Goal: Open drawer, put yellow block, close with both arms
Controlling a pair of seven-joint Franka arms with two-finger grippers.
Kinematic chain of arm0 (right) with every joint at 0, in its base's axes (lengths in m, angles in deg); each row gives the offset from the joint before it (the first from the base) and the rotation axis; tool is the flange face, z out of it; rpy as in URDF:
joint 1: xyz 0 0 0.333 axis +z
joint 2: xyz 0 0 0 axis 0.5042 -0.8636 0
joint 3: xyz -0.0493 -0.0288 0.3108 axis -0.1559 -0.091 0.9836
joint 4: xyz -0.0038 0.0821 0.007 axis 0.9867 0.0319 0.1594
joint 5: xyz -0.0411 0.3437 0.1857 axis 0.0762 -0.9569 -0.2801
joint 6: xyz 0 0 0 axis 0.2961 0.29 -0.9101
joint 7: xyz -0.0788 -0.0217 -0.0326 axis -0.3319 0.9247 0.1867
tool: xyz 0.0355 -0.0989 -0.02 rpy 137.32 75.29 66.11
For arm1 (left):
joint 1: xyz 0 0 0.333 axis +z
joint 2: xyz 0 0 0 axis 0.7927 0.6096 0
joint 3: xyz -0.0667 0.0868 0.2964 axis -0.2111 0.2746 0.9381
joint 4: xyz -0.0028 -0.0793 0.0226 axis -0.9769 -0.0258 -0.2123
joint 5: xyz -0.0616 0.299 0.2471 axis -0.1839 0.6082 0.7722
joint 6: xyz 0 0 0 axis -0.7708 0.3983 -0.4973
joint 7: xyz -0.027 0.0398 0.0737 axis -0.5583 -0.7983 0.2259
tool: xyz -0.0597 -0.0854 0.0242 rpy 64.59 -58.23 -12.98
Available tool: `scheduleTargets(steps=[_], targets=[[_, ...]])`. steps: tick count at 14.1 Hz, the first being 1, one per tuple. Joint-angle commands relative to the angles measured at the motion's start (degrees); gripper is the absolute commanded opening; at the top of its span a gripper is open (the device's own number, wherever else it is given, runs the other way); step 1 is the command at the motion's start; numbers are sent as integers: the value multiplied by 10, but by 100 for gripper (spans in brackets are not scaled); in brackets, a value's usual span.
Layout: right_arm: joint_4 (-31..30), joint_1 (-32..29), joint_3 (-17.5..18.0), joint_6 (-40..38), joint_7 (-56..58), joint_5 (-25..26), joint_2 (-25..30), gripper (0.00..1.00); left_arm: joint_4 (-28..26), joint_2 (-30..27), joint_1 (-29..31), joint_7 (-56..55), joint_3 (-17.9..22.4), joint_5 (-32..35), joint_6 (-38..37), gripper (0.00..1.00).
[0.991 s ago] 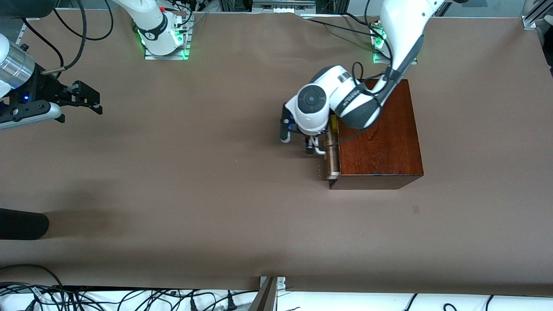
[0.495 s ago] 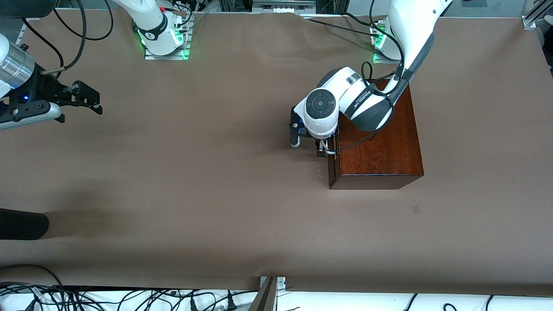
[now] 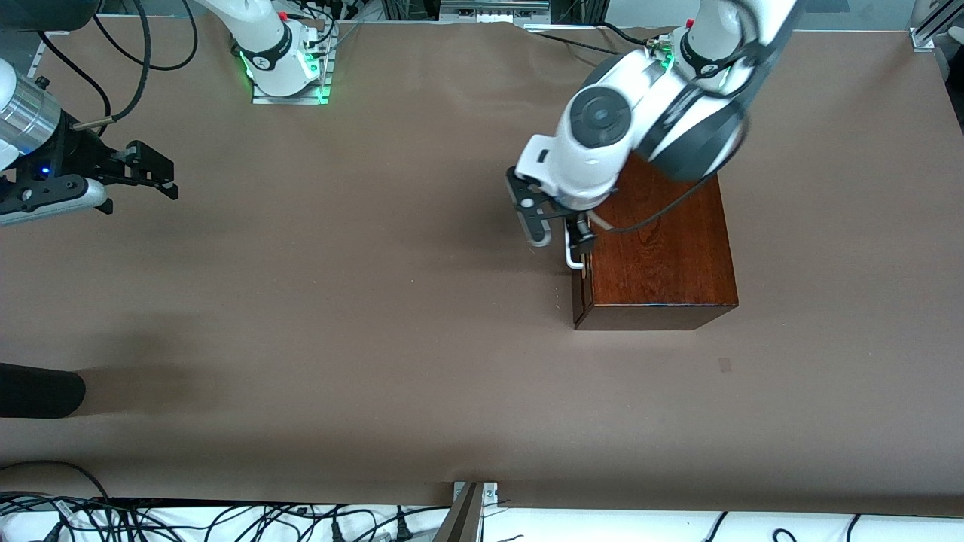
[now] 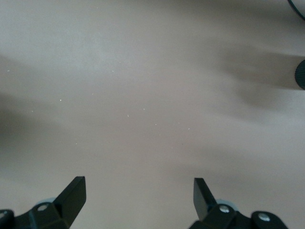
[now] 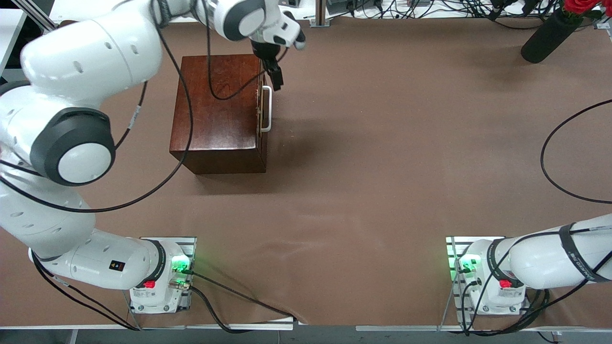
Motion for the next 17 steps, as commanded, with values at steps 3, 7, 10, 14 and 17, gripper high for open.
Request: scheduleTargets(steps=[3,7,10,14,17], targets=[[9,-2,-5,-19,-7,9,-2,100,131,10,10,-89,42,-10,-157,100],[6,-2,-6,-21,-6,21,-2,100,235,16,8,-123,139,-21,-161,100],[6,-2,-6,-21,-6,21,-2,100,110,-68,12,-297,160,-23,-91,100],[6,-2,-6,-21,-6,21,-2,100,13,-151,56,-361,204,-25,-73,100],[6,-2,-6,-21,-9,20,-2,100,-51,-198,129,-265,204,-38,-63,100]])
